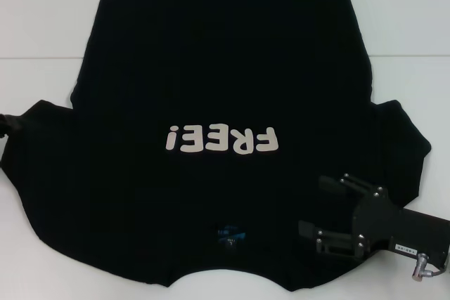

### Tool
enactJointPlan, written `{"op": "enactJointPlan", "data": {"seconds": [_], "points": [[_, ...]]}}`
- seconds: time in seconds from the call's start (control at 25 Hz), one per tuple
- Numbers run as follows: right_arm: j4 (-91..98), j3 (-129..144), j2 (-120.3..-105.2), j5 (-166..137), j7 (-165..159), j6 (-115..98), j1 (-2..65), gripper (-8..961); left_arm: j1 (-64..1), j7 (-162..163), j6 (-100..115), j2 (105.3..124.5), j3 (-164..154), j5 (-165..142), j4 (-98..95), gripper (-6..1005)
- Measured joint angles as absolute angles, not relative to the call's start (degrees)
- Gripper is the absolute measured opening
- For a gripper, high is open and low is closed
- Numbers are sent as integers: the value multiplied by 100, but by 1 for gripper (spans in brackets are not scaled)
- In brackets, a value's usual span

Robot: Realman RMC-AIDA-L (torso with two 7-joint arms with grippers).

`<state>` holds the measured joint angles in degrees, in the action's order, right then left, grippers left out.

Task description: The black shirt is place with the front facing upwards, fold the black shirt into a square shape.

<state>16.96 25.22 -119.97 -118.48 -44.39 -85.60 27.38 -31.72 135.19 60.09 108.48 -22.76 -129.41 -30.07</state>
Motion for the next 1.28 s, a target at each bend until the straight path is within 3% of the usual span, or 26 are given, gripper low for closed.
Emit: {"op": "enactJointPlan", "data": {"seconds": [0.32,0.72,0.76,1.24,1.28], "points": [[1696,2522,-11997,-11848,-4439,-8561,2744,928,-3340,13246,6530,10948,-2287,-12744,-3006,1],[1696,2527,-12006,-11848,-4452,-8580,2751,928,-3527,13066,6802,11226,-2350,-12620,-3005,2],[1696,2526,-12006,-11848,-4452,-8581,2751,928,-3569,12958,6843,11317,-2350,-12603,-3005,2],[1696,2522,-12005,-11848,-4456,-8581,2754,928,-3690,12671,7402,11568,-2355,-12471,-2938,146],[1696,2522,-12006,-11848,-4456,-8581,2754,928,-3690,12665,7433,11568,-2350,-12470,-2923,194]]}}
